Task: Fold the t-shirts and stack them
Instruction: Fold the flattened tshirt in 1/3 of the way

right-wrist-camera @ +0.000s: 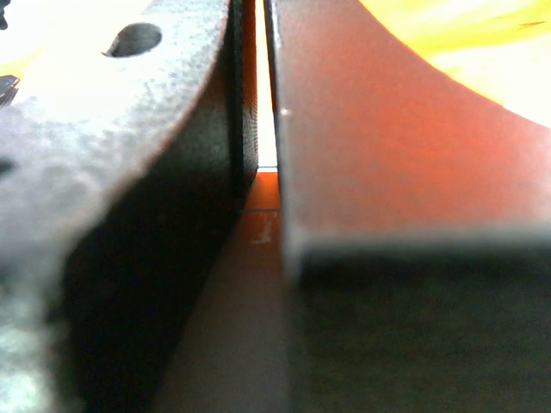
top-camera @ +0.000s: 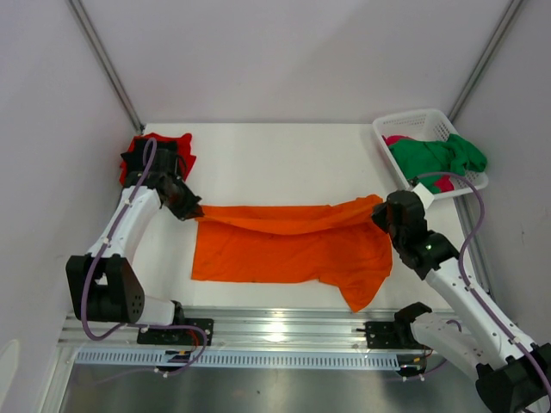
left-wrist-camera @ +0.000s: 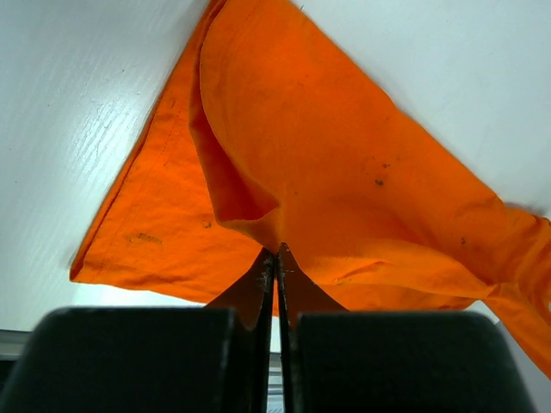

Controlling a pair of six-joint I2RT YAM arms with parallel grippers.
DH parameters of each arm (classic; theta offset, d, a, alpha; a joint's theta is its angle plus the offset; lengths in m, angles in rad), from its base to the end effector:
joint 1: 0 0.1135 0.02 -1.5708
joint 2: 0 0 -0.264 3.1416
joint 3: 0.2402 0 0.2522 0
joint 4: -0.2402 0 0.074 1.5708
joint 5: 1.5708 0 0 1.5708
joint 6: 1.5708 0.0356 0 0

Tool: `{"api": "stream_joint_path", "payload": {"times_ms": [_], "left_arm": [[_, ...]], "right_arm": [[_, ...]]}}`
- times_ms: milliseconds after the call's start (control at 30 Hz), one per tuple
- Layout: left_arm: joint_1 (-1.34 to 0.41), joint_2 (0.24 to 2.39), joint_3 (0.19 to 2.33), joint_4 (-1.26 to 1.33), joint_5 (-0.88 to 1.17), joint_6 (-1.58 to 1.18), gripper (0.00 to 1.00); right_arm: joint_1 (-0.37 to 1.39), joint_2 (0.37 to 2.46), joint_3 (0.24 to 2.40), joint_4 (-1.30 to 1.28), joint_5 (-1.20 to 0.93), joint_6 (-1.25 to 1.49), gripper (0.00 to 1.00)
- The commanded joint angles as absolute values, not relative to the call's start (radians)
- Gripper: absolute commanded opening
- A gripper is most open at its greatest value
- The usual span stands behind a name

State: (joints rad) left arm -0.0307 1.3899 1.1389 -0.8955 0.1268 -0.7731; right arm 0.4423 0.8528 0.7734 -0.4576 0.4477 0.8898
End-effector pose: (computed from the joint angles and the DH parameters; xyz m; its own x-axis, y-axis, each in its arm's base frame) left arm 0.2694 -0.0128 0.2708 -0.7096 -0.6713 -0.2142 -0.5771 0.7281 -0.3700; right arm 0.1751 0.0659 0.2984 -0.3296 0.6188 -0.7130 0.3279 0.7833 0.5282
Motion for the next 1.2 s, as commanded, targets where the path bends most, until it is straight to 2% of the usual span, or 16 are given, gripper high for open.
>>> {"api": "stream_joint_path", "payload": {"times_ms": [0,100,133,167,200,233,267,333,367,433,867,1033,1167], "left_arm": [[-0.032,1.371,1.135,-0.882,0.14,-0.742,0.01],[-0.032,1.382,1.138,-0.887,0.144,-0.739,0.06],[-0.032,1.385,1.138,-0.885,0.152,-0.738,0.16],[-0.032,1.394,1.14,-0.885,0.166,-0.738,0.34],[-0.032,1.399,1.138,-0.885,0.17,-0.739,0.44],[-0.032,1.404,1.14,-0.884,0.178,-0.738,0.5],[-0.032,1.41,1.14,-0.885,0.182,-0.738,0.62],[-0.034,1.422,1.143,-0.89,0.195,-0.735,0.76],[-0.032,1.427,1.141,-0.888,0.204,-0.727,0.78],[-0.032,1.437,1.146,-0.89,0.215,-0.721,0.83],[-0.032,1.465,1.164,-0.896,0.203,-0.706,0.83],[-0.034,1.517,1.157,-0.747,0.19,-0.704,0.83],[-0.034,1.603,1.178,-0.661,0.27,-0.687,0.83]], "right_arm": [[0.449,0.865,0.808,-0.428,0.457,0.891,0.0],[0.453,0.867,0.813,-0.426,0.457,0.887,0.0],[0.453,0.868,0.815,-0.428,0.462,0.89,0.0],[0.453,0.87,0.816,-0.428,0.463,0.891,0.0],[0.454,0.874,0.822,-0.431,0.466,0.89,0.01],[0.454,0.877,0.827,-0.437,0.471,0.89,0.04],[0.453,0.88,0.833,-0.443,0.482,0.89,0.13],[0.453,0.893,0.845,-0.451,0.486,0.882,0.18],[0.454,0.896,0.85,-0.453,0.495,0.882,0.22],[0.454,0.907,0.857,-0.453,0.497,0.881,0.25],[0.456,0.956,0.848,-0.41,0.483,0.891,0.24],[0.457,0.992,0.808,-0.33,0.479,0.879,0.24],[0.456,1.052,0.795,-0.256,0.468,0.88,0.24]]}}
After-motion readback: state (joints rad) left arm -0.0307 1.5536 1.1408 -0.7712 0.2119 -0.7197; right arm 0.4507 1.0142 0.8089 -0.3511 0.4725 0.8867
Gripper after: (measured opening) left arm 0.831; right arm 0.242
